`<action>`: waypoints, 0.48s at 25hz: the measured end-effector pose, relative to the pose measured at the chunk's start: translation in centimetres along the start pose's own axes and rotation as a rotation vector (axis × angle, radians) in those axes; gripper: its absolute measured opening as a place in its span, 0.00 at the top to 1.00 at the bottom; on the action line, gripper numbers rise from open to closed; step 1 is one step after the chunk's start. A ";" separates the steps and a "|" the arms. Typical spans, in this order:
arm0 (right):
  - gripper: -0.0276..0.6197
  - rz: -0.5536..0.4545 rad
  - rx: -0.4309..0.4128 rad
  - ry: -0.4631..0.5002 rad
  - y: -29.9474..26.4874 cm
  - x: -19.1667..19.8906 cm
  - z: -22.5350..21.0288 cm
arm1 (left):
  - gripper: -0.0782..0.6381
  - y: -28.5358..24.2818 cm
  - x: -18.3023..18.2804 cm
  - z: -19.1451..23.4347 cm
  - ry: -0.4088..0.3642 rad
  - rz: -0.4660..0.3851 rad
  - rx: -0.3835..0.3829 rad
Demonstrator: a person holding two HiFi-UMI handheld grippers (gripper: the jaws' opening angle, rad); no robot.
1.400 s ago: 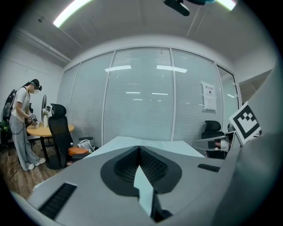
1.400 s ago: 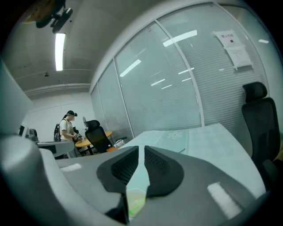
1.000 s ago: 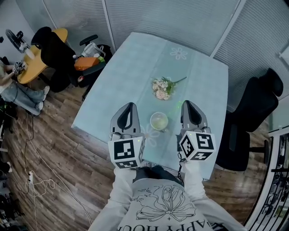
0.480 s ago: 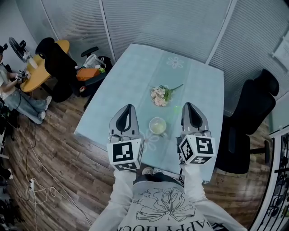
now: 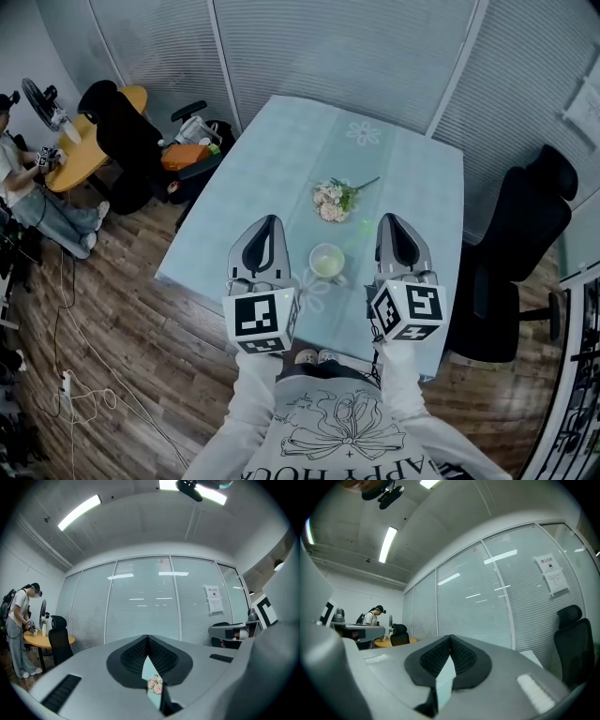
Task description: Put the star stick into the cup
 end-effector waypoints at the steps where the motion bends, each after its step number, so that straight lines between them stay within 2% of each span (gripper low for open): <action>1: 0.94 0.000 0.000 -0.003 0.0 0.0 0.0 | 0.88 0.0 0.0 0.0 0.000 -0.001 -0.001; 12: 0.94 0.007 0.004 -0.006 0.3 0.2 0.2 | 0.89 0.4 0.3 0.3 0.006 0.004 -0.007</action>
Point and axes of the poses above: the fingertips, and each gripper's own axes: y backward along the fingers, z to its left, x out of its underside, the point moved 2 cm from there along y, backward along the fingers, and after that the axes turned 13 degrees about y, right-handed, at the moved point
